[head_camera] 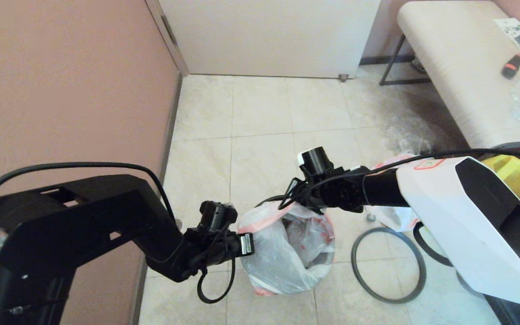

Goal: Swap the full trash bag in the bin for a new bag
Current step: Put the new garbage bag on the trash can

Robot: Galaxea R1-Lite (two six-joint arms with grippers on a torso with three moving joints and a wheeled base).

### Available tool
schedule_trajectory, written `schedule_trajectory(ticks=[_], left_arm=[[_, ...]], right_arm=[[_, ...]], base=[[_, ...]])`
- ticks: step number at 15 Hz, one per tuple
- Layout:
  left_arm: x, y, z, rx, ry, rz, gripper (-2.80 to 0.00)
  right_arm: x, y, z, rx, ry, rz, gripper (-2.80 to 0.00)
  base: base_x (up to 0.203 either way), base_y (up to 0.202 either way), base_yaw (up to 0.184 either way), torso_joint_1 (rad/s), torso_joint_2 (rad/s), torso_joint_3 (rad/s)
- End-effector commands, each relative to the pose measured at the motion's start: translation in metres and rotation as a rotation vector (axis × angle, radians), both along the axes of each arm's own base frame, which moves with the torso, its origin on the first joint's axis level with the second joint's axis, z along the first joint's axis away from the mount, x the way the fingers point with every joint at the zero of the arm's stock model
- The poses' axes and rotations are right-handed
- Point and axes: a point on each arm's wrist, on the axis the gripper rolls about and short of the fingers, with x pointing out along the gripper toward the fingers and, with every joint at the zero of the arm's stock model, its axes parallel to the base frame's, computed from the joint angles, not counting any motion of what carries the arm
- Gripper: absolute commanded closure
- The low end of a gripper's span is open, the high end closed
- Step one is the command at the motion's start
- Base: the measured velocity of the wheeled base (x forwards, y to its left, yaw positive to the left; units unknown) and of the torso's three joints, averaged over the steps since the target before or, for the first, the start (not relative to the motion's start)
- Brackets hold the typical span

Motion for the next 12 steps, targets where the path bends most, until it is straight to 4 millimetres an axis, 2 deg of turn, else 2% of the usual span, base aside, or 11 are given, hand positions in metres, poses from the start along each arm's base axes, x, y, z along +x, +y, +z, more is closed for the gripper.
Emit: schedule_trajectory(ticks=[1,5,8,10,12], left_arm=[[-0.001,-0.002,-0.001,-0.004,0.001,-0.005,0.0],[-0.007,-0.006,0.001,-0.032,0.008,-0.054,0.0],[-0.006,-0.006,0.001,-0.036,-0.001,-0.053,0.0],[-0.004,-0.004,0.001,-0.039,-0.004,-0.042,0.0],[-0.004,-0.004,0.002,-0.039,-0.006,-0.042,0.0]], right_arm=[[-0.002,0.008,-0.006,-0.017,0.002,0.025,0.0],[-0.009,0.019,0.004,-0.019,-0.049,0.072,0.0],[-0.019,0.019,0.025,0.012,-0.067,0.069,0.0],[-0.026,0.01,0.043,0.036,-0.075,0.051,0.0],[-0.021,-0.01,0.037,0.017,-0.04,0.005,0.0]], base=[[0.0,0.0,0.0,0.0,0.0,0.0],[0.0,0.0,0.0,0.0,0.0,0.0],[0.0,0.0,0.0,0.0,0.0,0.0],[0.0,0.0,0.0,0.0,0.0,0.0],[0.0,0.0,0.0,0.0,0.0,0.0]])
